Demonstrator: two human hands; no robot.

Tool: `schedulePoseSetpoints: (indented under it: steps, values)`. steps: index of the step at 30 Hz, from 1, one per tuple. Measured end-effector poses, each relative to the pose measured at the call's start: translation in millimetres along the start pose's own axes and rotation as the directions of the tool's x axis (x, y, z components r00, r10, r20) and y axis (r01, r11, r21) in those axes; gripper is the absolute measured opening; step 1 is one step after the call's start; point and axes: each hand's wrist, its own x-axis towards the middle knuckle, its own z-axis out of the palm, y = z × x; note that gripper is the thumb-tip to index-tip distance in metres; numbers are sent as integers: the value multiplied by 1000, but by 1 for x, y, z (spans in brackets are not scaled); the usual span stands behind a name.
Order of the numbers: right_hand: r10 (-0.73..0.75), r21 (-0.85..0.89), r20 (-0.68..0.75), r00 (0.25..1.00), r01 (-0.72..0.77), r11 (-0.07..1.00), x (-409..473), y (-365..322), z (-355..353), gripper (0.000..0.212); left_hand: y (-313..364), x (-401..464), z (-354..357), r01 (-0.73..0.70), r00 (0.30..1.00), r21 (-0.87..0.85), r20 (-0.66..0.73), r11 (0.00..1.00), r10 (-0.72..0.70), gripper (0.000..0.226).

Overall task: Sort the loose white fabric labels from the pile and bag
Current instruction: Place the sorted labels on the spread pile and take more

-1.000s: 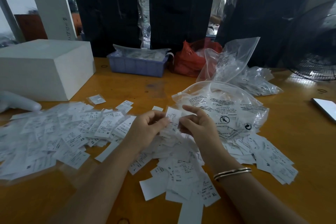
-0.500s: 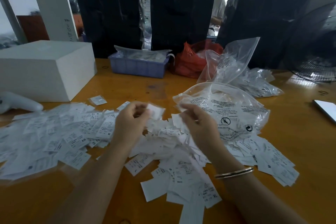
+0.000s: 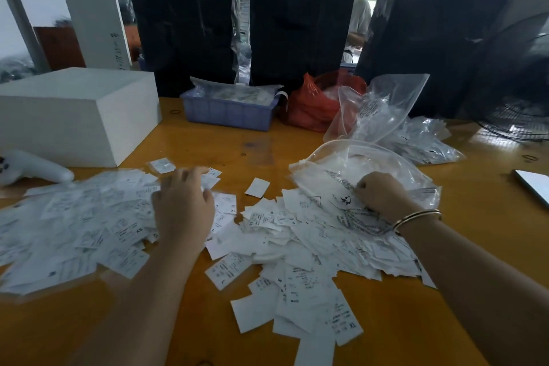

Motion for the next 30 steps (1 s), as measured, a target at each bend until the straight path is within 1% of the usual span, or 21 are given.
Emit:
schedulePoseSetpoints:
  steps: [2,5,6,8,9,11,13,19,21,23,24,25,28,30]
  values:
    - [-5,27,-98,995,8,1000,-4,-3,1,21,8,-3,0,-146,989,-112,12,983,148,32]
    - [-19,89,-208,978,39,995,-8,-6,0,17,22,-12,-2,-360,922,-282,38,889,386,24]
    - [-17,131,-236,972,49,990,-9,-6,-1,16,25,-15,-3,-400,896,-326,57,857,440,22]
    - [-7,192,-260,966,59,980,-8,-5,-3,13,29,-19,-2,-423,863,-393,100,817,495,21]
    - [-12,163,-240,971,52,985,-6,-4,-4,10,30,-20,0,-419,855,-410,123,811,504,20]
    - [-22,13,-138,990,24,1000,-6,-3,-4,12,30,-22,4,-404,843,-415,177,815,508,19]
    - [-6,-36,-86,996,3,999,-6,-3,-3,11,29,-22,8,-382,839,-417,217,825,499,17]
    - [-7,-9,-202,979,6,1000,-5,-5,1,18,29,-23,11,-368,839,-435,226,822,495,15]
    - [-13,38,-202,979,22,999,-7,-3,0,21,29,-23,12,-364,838,-440,229,821,495,15]
    - [-7,128,-198,980,33,991,-7,-2,-3,29,29,-22,12,-359,841,-442,229,822,490,15]
    - [8,149,-197,980,22,989,-8,-2,-5,32,29,-22,12,-357,843,-443,227,822,488,15]
    - [11,131,-197,980,15,991,-8,-2,-8,32,29,-22,12,-356,845,-444,224,822,486,15]
    - [-41,-127,-139,989,24,992,-12,1,-15,16,28,-22,12,-359,844,-445,220,820,489,14]
    - [-46,-198,-108,993,24,980,-15,2,-16,18,27,-22,12,-358,843,-447,222,820,490,14]
